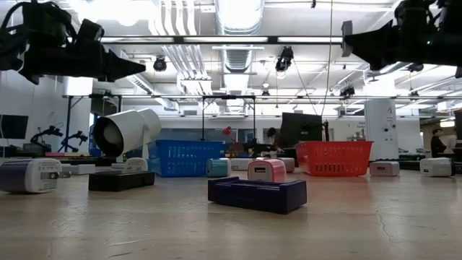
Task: Pick & Place Office items
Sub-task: Put the right white digital clock into the red bin
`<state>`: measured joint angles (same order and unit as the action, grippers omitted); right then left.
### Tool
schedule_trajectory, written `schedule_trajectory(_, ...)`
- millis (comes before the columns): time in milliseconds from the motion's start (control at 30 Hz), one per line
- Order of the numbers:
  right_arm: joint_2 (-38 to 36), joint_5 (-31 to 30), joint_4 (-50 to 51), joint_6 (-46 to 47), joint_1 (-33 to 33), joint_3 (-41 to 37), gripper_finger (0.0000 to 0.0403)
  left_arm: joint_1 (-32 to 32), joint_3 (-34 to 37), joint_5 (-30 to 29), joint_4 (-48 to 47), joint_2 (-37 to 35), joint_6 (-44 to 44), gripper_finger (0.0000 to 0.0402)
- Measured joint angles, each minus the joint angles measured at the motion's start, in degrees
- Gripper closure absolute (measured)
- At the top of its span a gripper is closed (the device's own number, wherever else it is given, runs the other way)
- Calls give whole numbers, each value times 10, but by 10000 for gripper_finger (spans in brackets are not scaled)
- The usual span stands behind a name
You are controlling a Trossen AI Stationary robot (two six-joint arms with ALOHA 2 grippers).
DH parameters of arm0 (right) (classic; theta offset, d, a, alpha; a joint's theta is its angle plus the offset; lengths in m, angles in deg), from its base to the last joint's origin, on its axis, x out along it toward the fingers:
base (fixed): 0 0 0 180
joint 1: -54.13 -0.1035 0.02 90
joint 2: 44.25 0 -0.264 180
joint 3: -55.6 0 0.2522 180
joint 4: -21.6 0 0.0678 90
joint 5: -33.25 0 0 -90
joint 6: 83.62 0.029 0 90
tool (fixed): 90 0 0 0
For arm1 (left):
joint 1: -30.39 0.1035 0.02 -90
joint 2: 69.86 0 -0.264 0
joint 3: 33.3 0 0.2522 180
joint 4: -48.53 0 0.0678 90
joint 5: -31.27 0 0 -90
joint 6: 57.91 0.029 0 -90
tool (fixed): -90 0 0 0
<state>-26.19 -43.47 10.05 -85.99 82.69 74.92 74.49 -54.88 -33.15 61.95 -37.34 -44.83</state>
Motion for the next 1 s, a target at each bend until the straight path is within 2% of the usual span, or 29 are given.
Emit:
schedule_trajectory(233,84,-2,47,22,-4,60,255,0,1,1,16,0,-15,392)
schedule_trajectory(433,184,-109,169,25,-6,109,255,0,2,1,15,0,-15,396)
schedule_trajectory(533,242,-143,227,29,-6,148,255,0,6,1,13,0,-15,393)
schedule_trajectory(667,321,-150,320,4,-6,227,255,0,6,1,11,0,-13,387)
schedule_trajectory(867,432,-149,535,-30,-6,370,255,0,6,1,11,0,-13,392)
schedule_trajectory(1000,496,-149,623,-41,-6,442,255,0,6,1,11,0,-13,396)
